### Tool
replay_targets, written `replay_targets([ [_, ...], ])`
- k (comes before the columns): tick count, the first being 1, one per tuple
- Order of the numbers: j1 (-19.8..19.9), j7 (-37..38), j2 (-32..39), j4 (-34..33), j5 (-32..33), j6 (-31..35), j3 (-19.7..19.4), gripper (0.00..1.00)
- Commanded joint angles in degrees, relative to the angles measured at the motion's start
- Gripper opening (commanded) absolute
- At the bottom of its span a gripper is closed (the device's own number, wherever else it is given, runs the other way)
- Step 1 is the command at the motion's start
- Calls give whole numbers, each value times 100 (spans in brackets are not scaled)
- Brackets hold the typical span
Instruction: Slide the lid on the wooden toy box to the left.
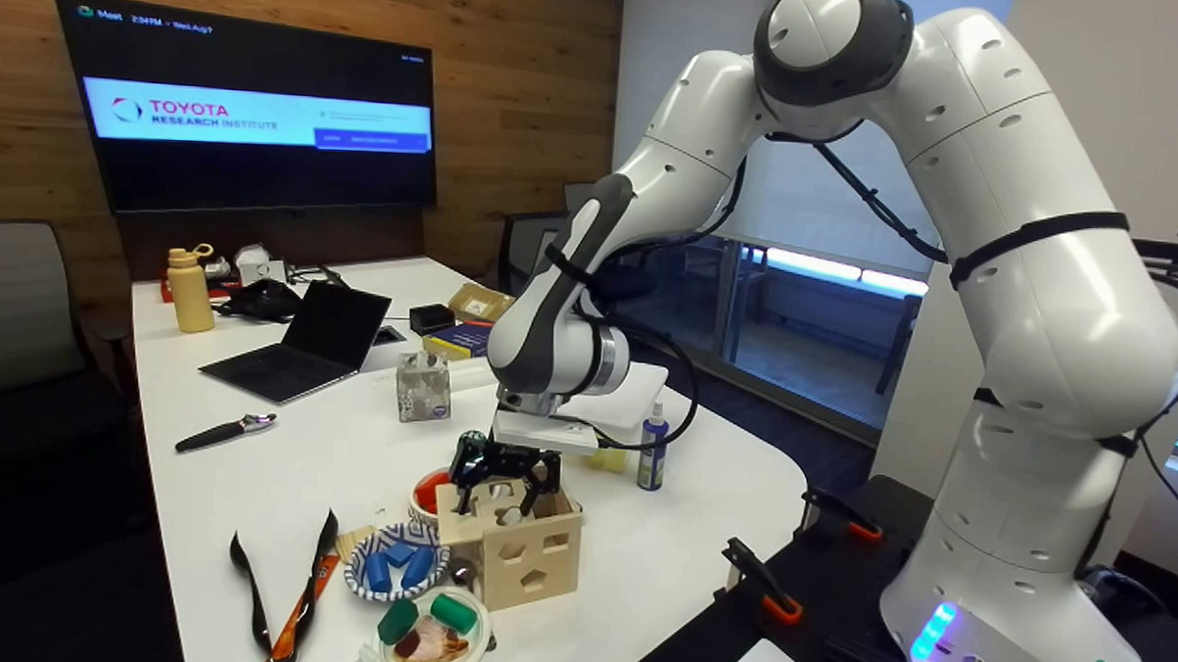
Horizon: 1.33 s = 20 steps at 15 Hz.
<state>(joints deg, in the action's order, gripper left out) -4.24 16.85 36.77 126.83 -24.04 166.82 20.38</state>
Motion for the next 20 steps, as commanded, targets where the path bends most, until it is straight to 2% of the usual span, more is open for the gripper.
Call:
replay_targets([
  [1, 106, -263, 164, -232, -98, -158, 135, 100],
  [7, 99, -266, 46, -131, -121, -130, 122, 100],
  [12, -512, 341, -959, 363, 105, -567, -414, 100],
  [15, -1188, 1039, -1706, 582, 638, -1170, -1068, 100],
  [17, -1464, 1501, -2071, 542, 1146, -1806, -1342, 100],
  [20, -1456, 1701, -2404, 377, 1518, -2640, -1287, 100],
])
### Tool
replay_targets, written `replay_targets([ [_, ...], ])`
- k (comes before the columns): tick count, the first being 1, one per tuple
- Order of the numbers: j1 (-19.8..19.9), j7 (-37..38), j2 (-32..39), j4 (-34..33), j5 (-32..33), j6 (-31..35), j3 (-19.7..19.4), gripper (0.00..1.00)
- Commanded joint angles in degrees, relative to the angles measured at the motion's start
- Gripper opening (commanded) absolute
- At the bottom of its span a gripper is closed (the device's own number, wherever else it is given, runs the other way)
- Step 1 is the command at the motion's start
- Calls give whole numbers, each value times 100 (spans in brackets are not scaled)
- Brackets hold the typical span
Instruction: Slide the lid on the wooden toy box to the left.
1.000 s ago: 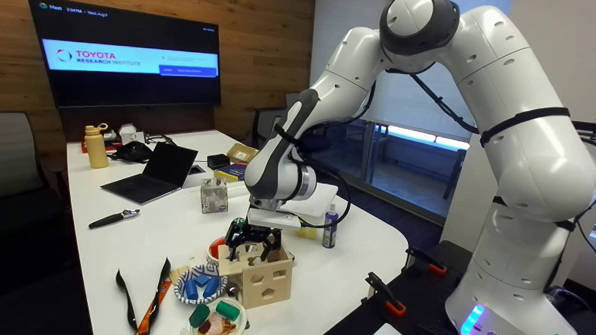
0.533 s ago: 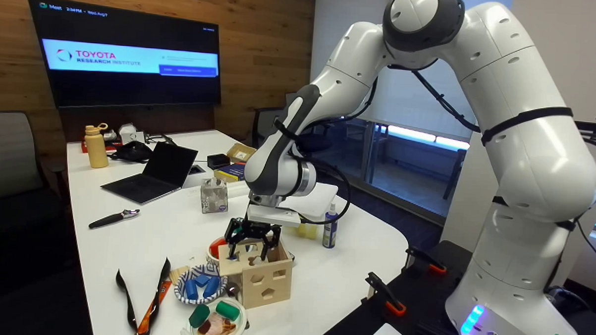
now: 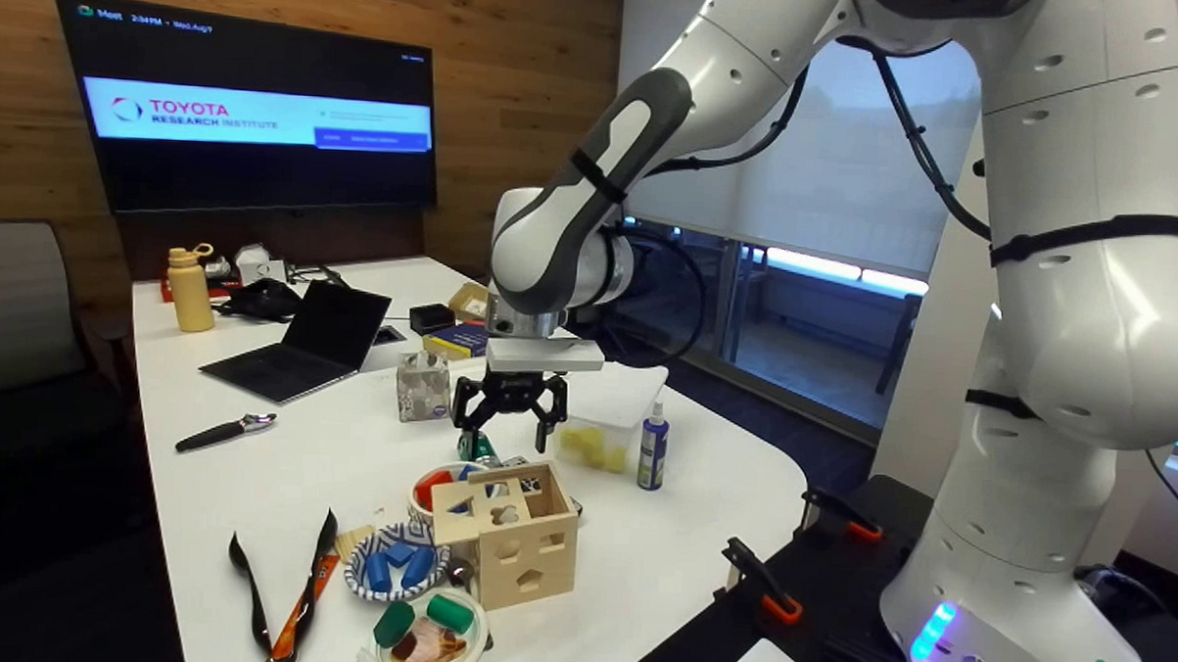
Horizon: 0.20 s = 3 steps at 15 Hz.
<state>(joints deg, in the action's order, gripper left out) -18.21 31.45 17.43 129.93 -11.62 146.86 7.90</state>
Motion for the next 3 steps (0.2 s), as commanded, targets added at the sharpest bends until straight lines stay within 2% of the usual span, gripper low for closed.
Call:
replay_targets([
  [1, -6, 184, -538, 38, 277, -830, 25, 100],
  [3, 63, 52, -619, -8, 223, -1113, 94, 100],
])
